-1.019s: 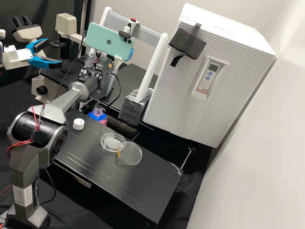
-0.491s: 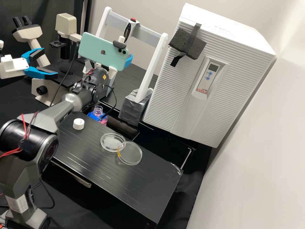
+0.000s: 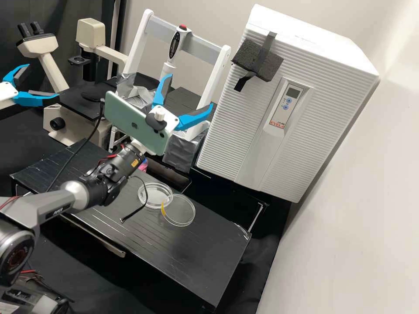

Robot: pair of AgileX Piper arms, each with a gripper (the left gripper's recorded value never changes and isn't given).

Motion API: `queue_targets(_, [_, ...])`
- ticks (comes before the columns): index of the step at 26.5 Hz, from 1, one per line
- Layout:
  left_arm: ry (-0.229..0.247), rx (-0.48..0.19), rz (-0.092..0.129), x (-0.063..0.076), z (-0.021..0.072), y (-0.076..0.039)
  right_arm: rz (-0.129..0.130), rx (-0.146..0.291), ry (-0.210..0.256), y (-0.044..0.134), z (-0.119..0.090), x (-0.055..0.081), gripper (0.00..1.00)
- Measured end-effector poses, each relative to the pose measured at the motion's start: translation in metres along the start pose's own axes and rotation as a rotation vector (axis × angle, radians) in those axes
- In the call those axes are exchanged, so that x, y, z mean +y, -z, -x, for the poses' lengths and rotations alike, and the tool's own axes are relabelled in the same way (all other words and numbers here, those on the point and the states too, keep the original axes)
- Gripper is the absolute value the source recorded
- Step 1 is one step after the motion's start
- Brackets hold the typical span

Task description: Use the pipette

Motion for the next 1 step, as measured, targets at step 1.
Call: queue_targets(1, [-0.003, 0.005, 0.002, 0.0006, 0.0001, 0.0004, -0.019, -0.011, -0.003, -0.0062, 0.0057, 0.0005, 1.0])
